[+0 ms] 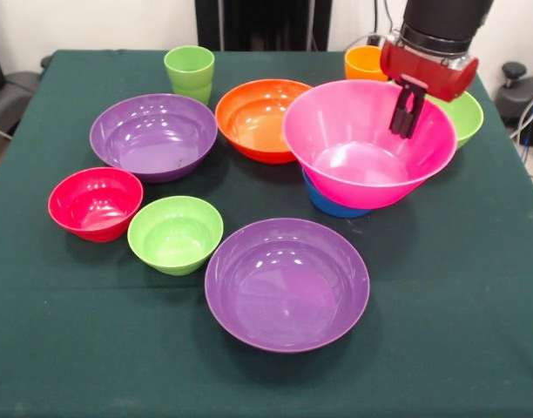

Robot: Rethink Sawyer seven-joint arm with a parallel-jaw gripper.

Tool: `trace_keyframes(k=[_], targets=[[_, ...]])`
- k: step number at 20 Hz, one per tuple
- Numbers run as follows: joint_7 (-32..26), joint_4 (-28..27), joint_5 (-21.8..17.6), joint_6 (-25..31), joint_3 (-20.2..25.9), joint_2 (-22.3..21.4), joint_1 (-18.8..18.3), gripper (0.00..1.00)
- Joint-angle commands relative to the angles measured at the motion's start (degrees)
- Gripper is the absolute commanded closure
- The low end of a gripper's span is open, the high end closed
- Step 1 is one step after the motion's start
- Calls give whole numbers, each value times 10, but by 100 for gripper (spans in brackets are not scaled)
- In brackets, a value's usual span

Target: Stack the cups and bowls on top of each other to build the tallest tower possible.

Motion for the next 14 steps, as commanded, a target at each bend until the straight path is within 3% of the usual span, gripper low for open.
trace_keyframes(k=[1, 9, 14], targets=[[13, -20, -17, -51, 62, 48, -29, 100], [-14, -7, -37, -76, 83, 69, -63, 100], [-8, -12, -49, -124, 79, 109, -64, 100]])
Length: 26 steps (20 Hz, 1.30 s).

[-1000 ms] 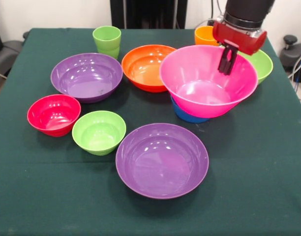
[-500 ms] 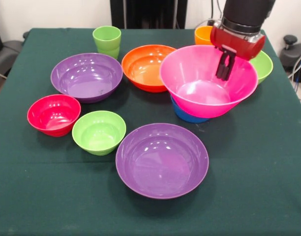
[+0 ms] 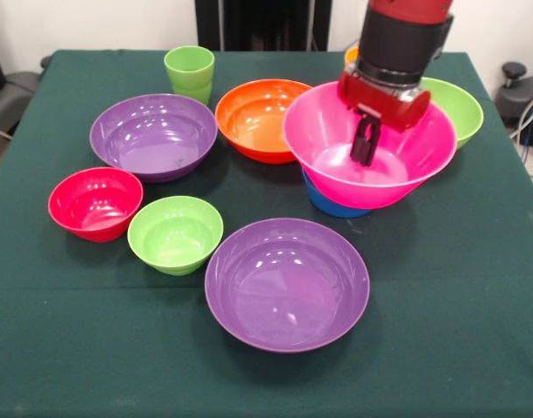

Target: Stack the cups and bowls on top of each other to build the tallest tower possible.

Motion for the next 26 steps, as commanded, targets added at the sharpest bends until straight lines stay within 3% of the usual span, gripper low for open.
trace_keyframes(k=[1, 4, 7, 13, 20, 26], targets=[[-11, -10, -52, -65, 71, 70, -17, 100], [-13, 12, -64, -81, 78, 66, -30, 100], [-20, 81, -85, -73, 85, 19, -49, 100], [5, 180, -96, -43, 73, -60, -43, 100], [3, 218, -95, -32, 87, -91, -56, 100], [36, 246, -76, -49, 82, -98, -28, 100]])
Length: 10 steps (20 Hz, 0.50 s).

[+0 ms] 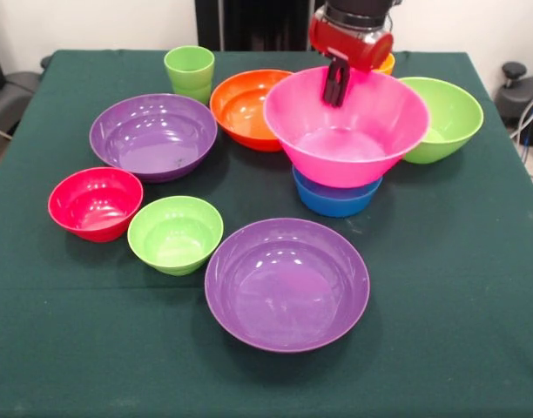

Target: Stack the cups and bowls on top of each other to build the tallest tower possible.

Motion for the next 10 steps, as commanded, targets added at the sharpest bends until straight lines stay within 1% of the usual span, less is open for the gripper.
trace_keyframes(k=[1, 5, 10], targets=[[36, 66, -13, 7, 61, -3, 15, 100], [28, 33, -5, 23, 62, 14, 16, 100], [35, 2, 6, 18, 58, 38, 27, 100]])
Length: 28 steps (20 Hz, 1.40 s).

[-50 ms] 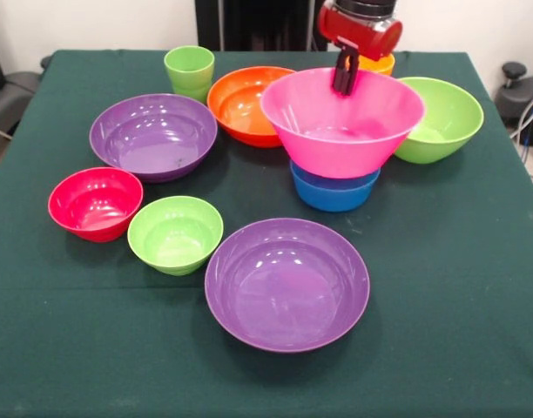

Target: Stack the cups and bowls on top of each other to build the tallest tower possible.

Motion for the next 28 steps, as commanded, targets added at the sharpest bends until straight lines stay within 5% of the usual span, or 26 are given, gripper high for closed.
trace_keyframes(k=[1, 14, 18, 28], targets=[[37, -24, 9, 15, 53, 51, 18, 100], [5, -192, 0, -10, 7, 147, 25, 100], [32, -260, 26, -20, -35, 186, 60, 100], [23, -237, 13, 6, -8, 140, 36, 100]])
